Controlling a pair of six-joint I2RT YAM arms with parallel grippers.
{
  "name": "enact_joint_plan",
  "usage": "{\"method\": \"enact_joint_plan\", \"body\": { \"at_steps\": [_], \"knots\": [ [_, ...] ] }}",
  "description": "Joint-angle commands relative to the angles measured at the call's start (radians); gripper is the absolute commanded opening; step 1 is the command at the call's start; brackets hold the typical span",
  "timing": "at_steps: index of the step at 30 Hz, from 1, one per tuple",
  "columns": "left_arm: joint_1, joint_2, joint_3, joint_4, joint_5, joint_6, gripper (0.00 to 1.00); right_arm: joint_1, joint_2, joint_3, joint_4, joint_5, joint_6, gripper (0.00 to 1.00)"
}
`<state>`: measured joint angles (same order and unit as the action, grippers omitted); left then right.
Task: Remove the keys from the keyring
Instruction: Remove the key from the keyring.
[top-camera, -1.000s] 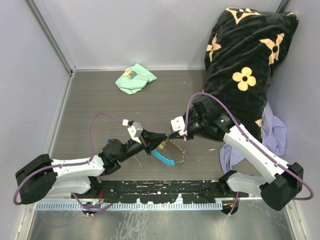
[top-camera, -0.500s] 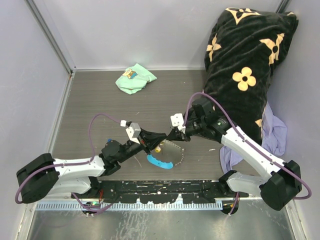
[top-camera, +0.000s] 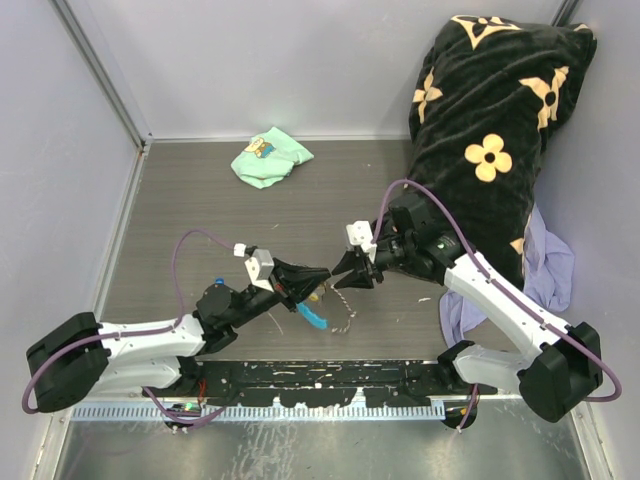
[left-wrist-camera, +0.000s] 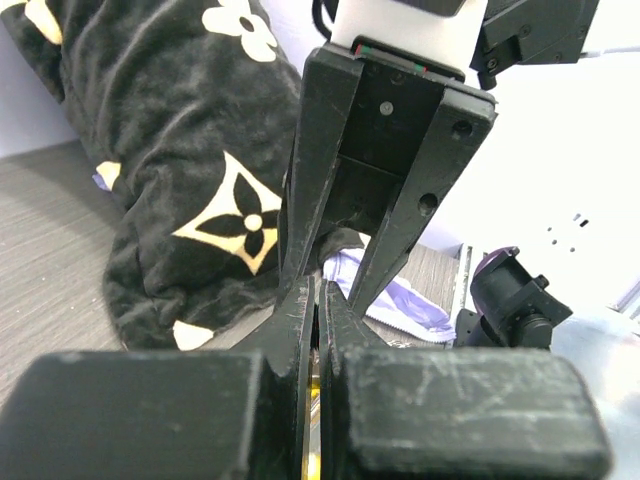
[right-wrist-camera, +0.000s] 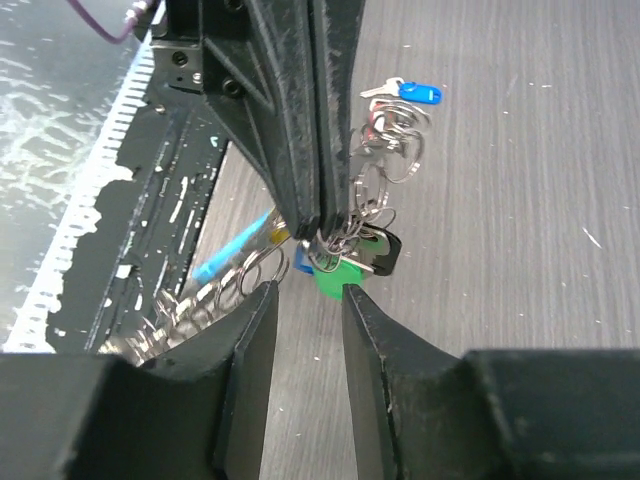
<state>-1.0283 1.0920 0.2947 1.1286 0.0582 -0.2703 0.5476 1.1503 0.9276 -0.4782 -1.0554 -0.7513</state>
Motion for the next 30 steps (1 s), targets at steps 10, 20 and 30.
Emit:
{"method": "enact_joint_plan", "body": {
  "at_steps": [10, 20, 30],
  "knots": [
    [-0.001, -0.063, 0.022, 0.073, 0.052, 0.024, 0.0, 0.0, -0.018, 0.099, -0.044, -0.098, 0.038, 0.37],
    [-0.001, -0.045, 0.044, 0.074, 0.083, 0.006, 0.0, 0.014, -0.004, 0.09, -0.021, -0.117, 0.051, 0.37],
    [0.0, -0.02, 0.052, 0.106, 0.09, -0.012, 0.0, 0.023, 0.001, 0.07, -0.002, -0.113, 0.05, 0.2]
  ]
}}
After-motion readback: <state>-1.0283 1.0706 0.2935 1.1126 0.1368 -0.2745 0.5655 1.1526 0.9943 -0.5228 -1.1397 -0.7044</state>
